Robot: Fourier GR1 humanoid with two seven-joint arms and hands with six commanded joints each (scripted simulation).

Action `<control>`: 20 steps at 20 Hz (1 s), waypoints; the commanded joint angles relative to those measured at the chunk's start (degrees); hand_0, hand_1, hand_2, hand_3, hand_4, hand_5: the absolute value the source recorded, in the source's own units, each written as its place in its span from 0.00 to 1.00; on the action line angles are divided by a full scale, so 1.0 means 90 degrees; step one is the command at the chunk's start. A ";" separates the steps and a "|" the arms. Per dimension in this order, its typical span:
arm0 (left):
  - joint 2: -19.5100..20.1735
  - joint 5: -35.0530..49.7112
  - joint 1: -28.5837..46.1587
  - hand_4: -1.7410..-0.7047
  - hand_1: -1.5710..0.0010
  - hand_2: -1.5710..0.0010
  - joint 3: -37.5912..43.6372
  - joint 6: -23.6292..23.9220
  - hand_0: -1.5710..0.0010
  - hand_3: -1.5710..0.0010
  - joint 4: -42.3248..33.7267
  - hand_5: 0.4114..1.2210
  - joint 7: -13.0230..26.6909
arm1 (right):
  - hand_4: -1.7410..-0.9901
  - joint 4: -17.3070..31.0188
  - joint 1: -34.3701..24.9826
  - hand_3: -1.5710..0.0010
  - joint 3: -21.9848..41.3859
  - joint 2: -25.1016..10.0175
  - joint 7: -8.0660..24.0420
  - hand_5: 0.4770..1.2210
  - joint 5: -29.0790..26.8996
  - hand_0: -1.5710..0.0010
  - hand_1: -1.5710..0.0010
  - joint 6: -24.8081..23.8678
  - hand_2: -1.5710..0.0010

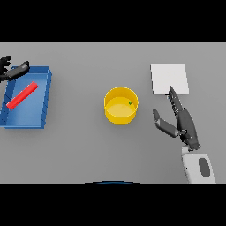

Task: Pick up the red beaker and tilt it to pour out 1 green nut into yellow bowl. Pick up the yellow bowl and place it on the metallic measuring scale.

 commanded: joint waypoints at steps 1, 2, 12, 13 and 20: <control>-0.0022 -0.0014 -0.0015 0.93 0.89 0.90 -0.0024 -0.0023 0.87 0.94 0.0037 0.30 0.0000 | 0.58 -0.0004 0.0006 1.00 0.0008 -0.0005 0.0022 0.32 0.0038 1.00 1.00 -0.0024 1.00; -0.0001 -0.0017 -0.0004 0.93 0.91 0.92 -0.0031 -0.0045 0.90 0.95 0.0054 0.30 0.0000 | 0.58 -0.0002 0.0012 1.00 0.0010 -0.0014 0.0043 0.32 0.0067 1.00 1.00 -0.0044 1.00; -0.0092 -0.0164 0.0047 0.99 0.99 0.99 0.0040 0.0561 0.99 0.99 0.0007 0.34 -0.0456 | 0.76 -0.0015 -0.0672 1.00 0.0422 -0.0475 0.0379 0.26 0.0775 0.99 1.00 0.0184 1.00; -0.0087 -0.0150 0.0057 0.98 0.99 0.99 0.0047 0.0567 0.99 1.00 -0.0035 0.35 -0.0506 | 0.76 0.0046 -0.0868 1.00 0.0494 -0.0671 0.0234 0.27 0.0749 0.99 1.00 0.0484 1.00; -0.0054 -0.0035 0.0234 0.96 1.00 1.00 0.0093 0.0688 1.00 1.00 -0.0199 0.37 -0.0591 | 0.68 0.0609 -0.2174 1.00 0.1629 -0.1573 0.0208 0.20 0.2298 1.00 1.00 0.1235 1.00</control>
